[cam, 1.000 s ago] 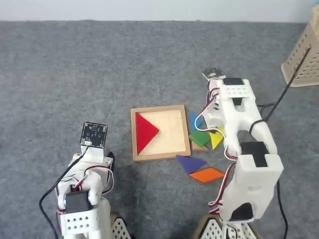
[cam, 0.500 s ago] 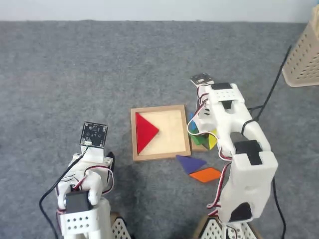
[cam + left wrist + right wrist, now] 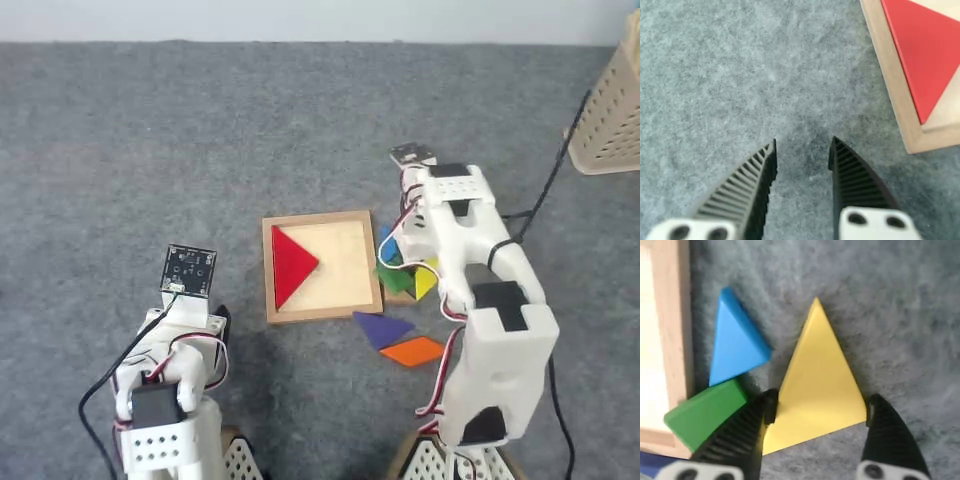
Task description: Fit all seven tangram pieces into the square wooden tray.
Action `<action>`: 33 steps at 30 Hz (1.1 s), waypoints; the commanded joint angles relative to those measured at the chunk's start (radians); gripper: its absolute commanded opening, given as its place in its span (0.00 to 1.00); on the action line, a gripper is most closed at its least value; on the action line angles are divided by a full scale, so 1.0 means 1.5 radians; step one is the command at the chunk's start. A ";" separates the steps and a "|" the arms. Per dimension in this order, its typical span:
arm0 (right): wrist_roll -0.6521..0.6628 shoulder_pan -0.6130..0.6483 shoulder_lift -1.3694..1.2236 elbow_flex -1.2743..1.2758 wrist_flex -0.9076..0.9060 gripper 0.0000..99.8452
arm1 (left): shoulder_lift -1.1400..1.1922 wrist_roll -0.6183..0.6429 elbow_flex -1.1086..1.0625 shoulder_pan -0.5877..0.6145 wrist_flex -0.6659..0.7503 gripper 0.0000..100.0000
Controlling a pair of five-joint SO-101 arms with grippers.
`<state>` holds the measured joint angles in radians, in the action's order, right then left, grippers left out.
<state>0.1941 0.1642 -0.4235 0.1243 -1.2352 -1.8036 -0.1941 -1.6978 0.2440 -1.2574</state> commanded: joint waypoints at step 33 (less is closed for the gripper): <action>-0.010 -0.066 0.109 0.069 0.023 0.30 | -0.004 -0.003 0.008 0.000 -0.003 0.17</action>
<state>0.1834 0.0798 -0.2394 0.2532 -1.2183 -1.8036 -0.1941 -1.6978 0.2440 -1.2574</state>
